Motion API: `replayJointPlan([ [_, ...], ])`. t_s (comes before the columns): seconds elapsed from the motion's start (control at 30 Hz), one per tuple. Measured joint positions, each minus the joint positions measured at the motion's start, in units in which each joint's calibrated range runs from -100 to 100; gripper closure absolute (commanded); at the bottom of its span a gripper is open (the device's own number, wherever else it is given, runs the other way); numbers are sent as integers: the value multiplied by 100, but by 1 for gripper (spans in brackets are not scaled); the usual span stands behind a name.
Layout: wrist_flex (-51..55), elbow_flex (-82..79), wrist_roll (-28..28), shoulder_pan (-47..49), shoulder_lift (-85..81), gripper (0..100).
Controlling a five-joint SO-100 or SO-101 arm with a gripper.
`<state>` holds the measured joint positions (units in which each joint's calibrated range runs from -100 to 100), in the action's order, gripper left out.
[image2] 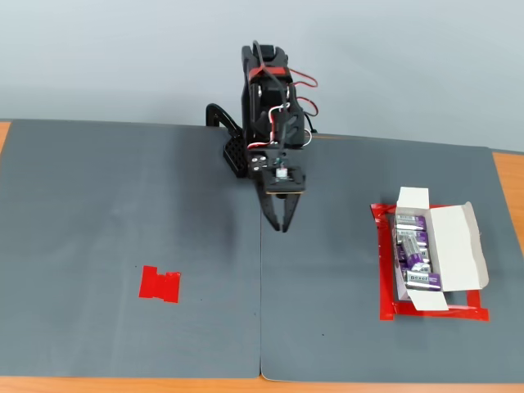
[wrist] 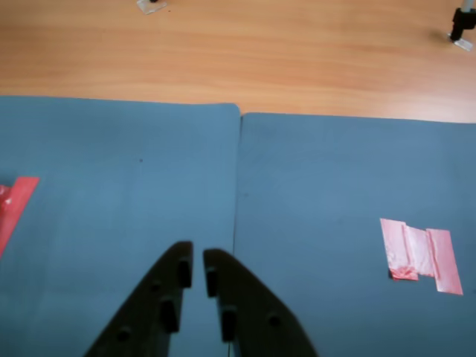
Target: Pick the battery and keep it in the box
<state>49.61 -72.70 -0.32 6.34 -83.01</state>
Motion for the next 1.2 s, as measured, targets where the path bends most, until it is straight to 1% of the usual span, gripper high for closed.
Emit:
replayJointPlan([
  [0.27, 0, -1185, 5, -538, -1240, 98],
  [0.37, 0, -1473, 5, -494, -1597, 98],
  [0.5, 0, -1832, -5, -287, -1589, 98],
  [0.63, 78, -2164, -5, -295, -1623, 98],
  [0.73, 416, -2362, -5, -295, -1640, 98],
  [0.87, 1119, -2452, -5, -273, -1631, 98],
  [1.1, 1466, -2452, -5, -273, -1648, 98],
  [1.2, 1925, -2443, -5, -265, -1665, 98],
])
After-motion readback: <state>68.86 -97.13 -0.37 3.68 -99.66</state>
